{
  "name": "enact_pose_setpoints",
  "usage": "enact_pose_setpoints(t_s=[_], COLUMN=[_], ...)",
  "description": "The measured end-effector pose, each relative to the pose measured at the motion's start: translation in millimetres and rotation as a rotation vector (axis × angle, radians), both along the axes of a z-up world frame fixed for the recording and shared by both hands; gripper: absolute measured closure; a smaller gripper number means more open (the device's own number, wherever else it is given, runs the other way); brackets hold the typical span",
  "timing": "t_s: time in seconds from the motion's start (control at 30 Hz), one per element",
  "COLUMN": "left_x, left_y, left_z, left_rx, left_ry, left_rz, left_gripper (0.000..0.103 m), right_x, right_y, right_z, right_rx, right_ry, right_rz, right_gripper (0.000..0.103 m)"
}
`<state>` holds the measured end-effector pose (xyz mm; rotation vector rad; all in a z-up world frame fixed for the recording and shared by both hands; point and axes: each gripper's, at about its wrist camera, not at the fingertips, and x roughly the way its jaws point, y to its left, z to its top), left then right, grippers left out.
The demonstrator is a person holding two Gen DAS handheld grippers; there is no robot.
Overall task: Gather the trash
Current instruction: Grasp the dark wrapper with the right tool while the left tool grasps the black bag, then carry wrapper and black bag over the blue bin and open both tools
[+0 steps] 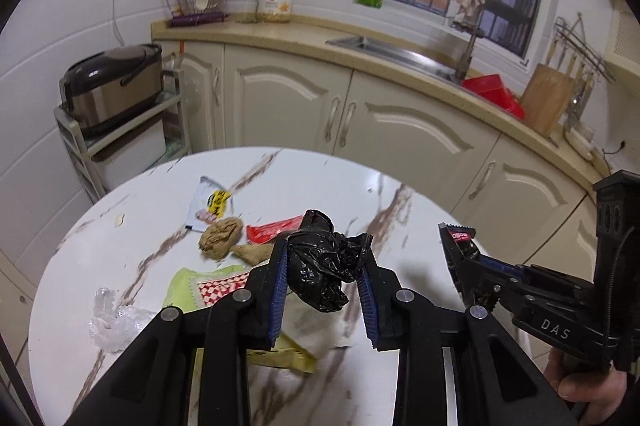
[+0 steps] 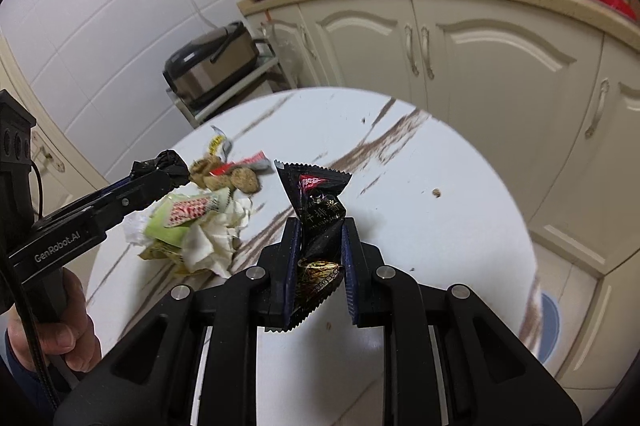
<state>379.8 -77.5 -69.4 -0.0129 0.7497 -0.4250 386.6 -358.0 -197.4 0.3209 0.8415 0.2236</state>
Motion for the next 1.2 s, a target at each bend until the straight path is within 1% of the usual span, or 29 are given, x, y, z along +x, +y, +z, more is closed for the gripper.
enact_pose_setpoints(t_s=[0.17,0.37,0.6,0.77,0.9,1.03,1.17,1.2], left_x=[-28.4,-58.9,-79.8,-78.8,-74.1,-60.5,-38.4,-32.4], left_y=[-25.5,-74.5,-152.0,-202.6,-244.1,-287.6,-331.2,-341.8], left_z=[15.8,29.8,35.7,30.9,18.6,-5.2,-37.3,-50.1], left_rx=[0.004,0.019,0.026,0.016,0.022,0.054,0.103,0.115], left_ry=[-0.048,-0.091,-0.113,-0.103,-0.067,0.004,0.091,0.124], left_rz=[-0.051,-0.137,-0.271,-0.353,-0.422,-0.485,-0.517,-0.522], left_gripper=[0.075,0.075,0.074,0.074,0.074,0.074,0.074,0.074], right_x=[-21.5,-55.3,-105.5,-142.3,-164.2,-178.7,-184.3,-184.4], right_y=[-13.4,-45.0,-109.1,-163.6,-200.8,-234.2,-266.1,-274.1], right_z=[27.2,52.4,73.5,79.7,72.4,52.3,11.1,-3.1], right_rx=[-0.002,0.005,-0.007,-0.022,-0.025,-0.015,0.021,0.033], right_ry=[-0.065,-0.132,-0.181,-0.188,-0.171,-0.131,-0.054,-0.026], right_rz=[-0.019,-0.077,-0.209,-0.32,-0.394,-0.457,-0.506,-0.516], right_gripper=[0.084,0.084,0.084,0.084,0.084,0.084,0.084,0.084])
